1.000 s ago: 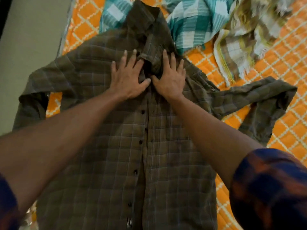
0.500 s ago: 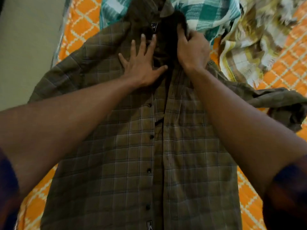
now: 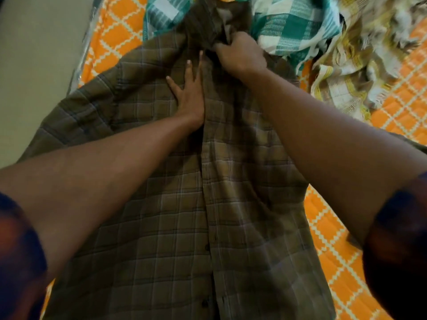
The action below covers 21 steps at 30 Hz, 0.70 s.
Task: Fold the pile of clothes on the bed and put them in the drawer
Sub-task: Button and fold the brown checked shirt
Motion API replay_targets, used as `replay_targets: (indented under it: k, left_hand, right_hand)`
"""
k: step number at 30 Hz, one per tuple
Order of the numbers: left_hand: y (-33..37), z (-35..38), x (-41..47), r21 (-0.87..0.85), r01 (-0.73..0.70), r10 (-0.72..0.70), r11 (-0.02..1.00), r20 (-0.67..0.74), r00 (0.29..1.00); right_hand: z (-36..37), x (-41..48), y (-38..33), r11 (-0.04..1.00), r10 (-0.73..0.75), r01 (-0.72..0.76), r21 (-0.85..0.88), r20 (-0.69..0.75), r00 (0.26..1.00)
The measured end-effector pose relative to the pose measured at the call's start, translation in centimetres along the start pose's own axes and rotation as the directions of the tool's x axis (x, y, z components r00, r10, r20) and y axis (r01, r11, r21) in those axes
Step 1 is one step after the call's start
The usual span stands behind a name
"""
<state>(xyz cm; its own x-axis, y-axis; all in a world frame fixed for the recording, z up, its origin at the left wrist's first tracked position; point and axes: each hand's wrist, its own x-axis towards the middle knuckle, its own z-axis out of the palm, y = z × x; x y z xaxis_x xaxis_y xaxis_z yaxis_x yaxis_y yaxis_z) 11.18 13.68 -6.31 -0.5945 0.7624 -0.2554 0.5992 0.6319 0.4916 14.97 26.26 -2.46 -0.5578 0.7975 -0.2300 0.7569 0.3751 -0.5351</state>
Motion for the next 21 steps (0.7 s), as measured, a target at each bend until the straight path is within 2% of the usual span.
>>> replay_targets:
  k: [1,2,4,6,7,8,10,11,14,16,18,21]
  left_hand:
    - [-0.6,0.3,0.0,-0.074,-0.027,0.019,0.997,-0.1,0.995]
    - [-1.2,0.5,-0.3,-0.145,-0.076,0.046,0.987,-0.198,0.979]
    - [-1.9,0.9,-1.8,-0.127,-0.211,0.153,0.969,-0.363,0.919]
    - [-2.1,1.2,-4.3,-0.144,-0.291,0.201,0.946,-0.442,0.874]
    - [-2.3,1.1,-6.0,-0.213,-0.28,0.163,0.936,-0.444,0.881]
    - [-2.4,1.0,-7.6,-0.329,-0.222,0.077,0.918,-0.402,0.913]
    - [-2.6,0.9,-10.3,-0.557,-0.035,-0.098,0.83,-0.209,0.973]
    - [-2.4,1.0,-11.9,-0.568,0.022,-0.123,0.823,-0.139,0.983]
    - [-1.3,1.8,-16.0,-0.43,0.09,-0.122,0.898,-0.047,0.991]
    - [-0.6,2.6,-18.2,-0.465,0.197,-0.213,0.863,0.019,0.977]
    - [-0.1,3.4,-19.5,-0.607,0.255,-0.292,0.753,0.039,0.956]
    - [0.4,3.1,-20.4,-0.8,0.323,-0.39,0.506,0.122,0.913]
  right_hand:
    - [0.3,0.0,0.4,0.994,-0.06,0.059,-0.091,-0.006,0.998]
    - [0.5,-0.2,0.8,0.99,-0.104,0.104,-0.1,0.004,0.995]
    - [0.8,-0.9,1.7,0.99,-0.138,0.139,-0.002,0.042,0.989]
    - [1.3,-1.5,2.8,0.988,-0.148,0.143,0.062,0.075,0.986]
    - [1.6,-1.9,3.5,0.981,-0.177,0.17,0.093,0.076,0.981]
    - [1.8,-2.6,4.1,0.974,-0.206,0.198,0.107,0.063,0.977]
    - [1.8,-4.1,5.0,0.968,-0.246,0.246,0.054,-0.008,0.969]
    - [1.9,-5.3,5.6,0.963,-0.27,0.27,0.005,-0.048,0.962]
    - [2.4,-10.8,7.1,0.957,-0.288,0.273,-0.095,-0.24,0.927]
    - [2.8,-16.1,8.5,0.947,-0.317,0.279,-0.159,-0.316,0.894]
    - [3.0,-21.7,10.7,0.93,-0.363,0.321,-0.182,-0.299,0.883]
    - [2.5,-29.9,15.0,0.934,-0.35,0.316,-0.165,-0.247,0.904]
